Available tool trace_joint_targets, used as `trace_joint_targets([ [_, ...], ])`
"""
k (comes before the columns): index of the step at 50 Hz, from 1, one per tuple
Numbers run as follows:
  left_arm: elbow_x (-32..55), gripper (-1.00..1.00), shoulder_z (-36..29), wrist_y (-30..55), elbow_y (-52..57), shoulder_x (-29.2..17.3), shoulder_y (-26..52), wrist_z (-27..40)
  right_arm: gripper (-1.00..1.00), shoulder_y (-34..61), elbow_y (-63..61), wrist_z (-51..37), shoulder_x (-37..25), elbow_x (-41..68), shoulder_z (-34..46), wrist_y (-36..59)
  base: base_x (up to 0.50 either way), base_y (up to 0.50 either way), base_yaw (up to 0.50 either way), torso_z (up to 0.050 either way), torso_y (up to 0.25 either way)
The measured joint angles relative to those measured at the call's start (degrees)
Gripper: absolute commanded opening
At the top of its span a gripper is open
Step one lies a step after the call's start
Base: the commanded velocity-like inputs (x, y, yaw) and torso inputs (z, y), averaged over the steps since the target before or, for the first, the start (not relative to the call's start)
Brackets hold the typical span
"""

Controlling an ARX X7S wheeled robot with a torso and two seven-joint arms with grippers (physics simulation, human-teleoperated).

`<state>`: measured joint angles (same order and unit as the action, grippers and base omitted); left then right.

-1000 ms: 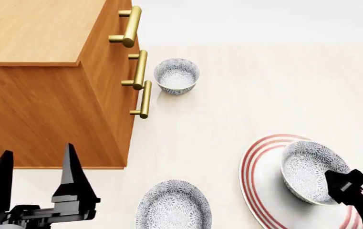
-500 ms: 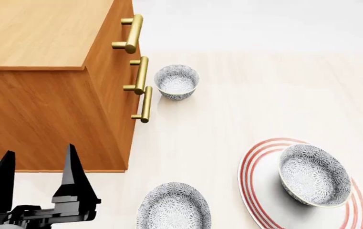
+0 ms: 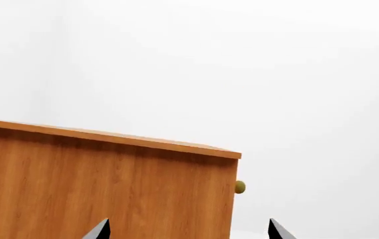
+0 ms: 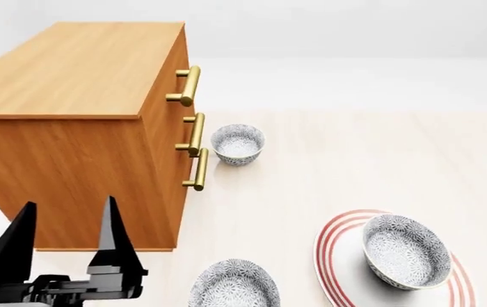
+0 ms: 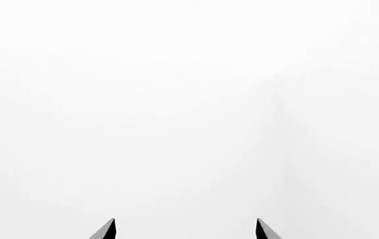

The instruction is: Put the bowl in the middle on the plate.

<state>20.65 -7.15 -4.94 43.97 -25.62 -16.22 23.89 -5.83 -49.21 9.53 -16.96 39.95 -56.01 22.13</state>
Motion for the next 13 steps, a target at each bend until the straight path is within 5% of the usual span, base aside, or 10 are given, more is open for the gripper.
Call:
trace_joint_targets([
  [3,0.0,1.0,-0.1,-0.2,-0.3,0.1,0.2,-0.1,1.0,-0.8,-0.4,3.4,2.3,-1.8,-0.1,-5.2,0.0,0.0,0.0,0.0,0.25],
  [13,-0.5,1.0,-0.2,-1.3,-0.8,0.4,0.6,-0.1,1.0,-6.1,-4.4,11.9,8.4,0.8,-4.6,-21.1,0.0,0.0,0.0,0.0,0.0],
])
